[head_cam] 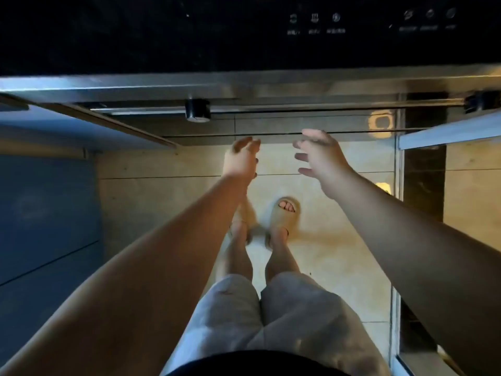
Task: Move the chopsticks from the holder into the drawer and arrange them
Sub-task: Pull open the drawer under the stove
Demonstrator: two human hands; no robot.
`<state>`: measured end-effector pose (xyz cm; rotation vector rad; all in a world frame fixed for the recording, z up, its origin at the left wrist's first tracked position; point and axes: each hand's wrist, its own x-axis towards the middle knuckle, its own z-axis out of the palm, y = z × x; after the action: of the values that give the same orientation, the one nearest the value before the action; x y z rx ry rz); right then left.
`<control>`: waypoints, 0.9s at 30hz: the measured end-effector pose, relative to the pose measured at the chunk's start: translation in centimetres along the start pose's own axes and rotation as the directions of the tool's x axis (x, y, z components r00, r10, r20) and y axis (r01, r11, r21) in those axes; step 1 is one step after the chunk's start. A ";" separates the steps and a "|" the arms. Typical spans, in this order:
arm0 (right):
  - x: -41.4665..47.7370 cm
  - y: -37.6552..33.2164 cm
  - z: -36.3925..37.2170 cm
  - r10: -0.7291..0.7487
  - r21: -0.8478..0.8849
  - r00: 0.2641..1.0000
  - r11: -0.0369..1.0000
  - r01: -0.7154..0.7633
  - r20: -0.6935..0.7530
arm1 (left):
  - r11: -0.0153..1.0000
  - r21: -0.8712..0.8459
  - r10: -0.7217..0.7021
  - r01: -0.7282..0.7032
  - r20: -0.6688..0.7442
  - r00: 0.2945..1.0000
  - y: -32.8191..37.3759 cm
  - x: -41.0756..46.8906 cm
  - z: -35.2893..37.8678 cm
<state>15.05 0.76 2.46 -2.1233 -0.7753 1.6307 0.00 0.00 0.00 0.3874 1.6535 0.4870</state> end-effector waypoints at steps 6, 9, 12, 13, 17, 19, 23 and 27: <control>3.9 -2.5 0.0 0.092 0.567 0.976 0.802 -0.189 0.196 | 0.943 -0.329 -0.046 0.041 -0.007 0.999 2.6 2.5 1.1; 4.9 -3.3 0.1 0.096 0.690 0.970 0.688 -0.226 0.222 | 0.877 -0.479 -0.037 0.040 0.015 0.999 3.6 3.2 1.1; 5.4 -3.5 0.0 0.128 0.794 0.966 0.551 -0.256 0.223 | 0.791 -0.608 -0.043 0.065 0.051 0.998 4.1 3.2 1.0; 5.5 -3.5 -0.1 0.137 0.829 0.964 0.492 -0.265 0.227 | 0.769 -0.634 -0.048 0.078 0.065 0.997 4.2 3.1 1.1; 5.3 -3.2 -0.1 0.117 0.874 0.971 0.425 -0.237 0.206 | 0.746 -0.656 -0.062 0.113 0.101 0.993 4.6 2.2 1.8; 5.0 -3.1 0.5 0.100 0.876 0.977 0.431 -0.215 0.190 | 0.755 -0.647 -0.067 0.106 0.084 0.994 4.6 2.1 2.1; 4.7 -3.3 0.6 0.122 0.872 0.980 0.447 -0.198 0.160 | 0.778 -0.615 -0.089 0.127 0.093 0.992 4.6 2.0 1.6; 4.5 -3.4 -0.1 0.138 0.845 0.975 0.488 -0.219 0.173 | 0.763 -0.625 -0.082 0.164 0.158 0.984 4.6 1.7 0.7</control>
<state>15.26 6.18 1.04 -1.3920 0.2961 1.6813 0.32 4.88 0.93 -0.1999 1.2836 0.8693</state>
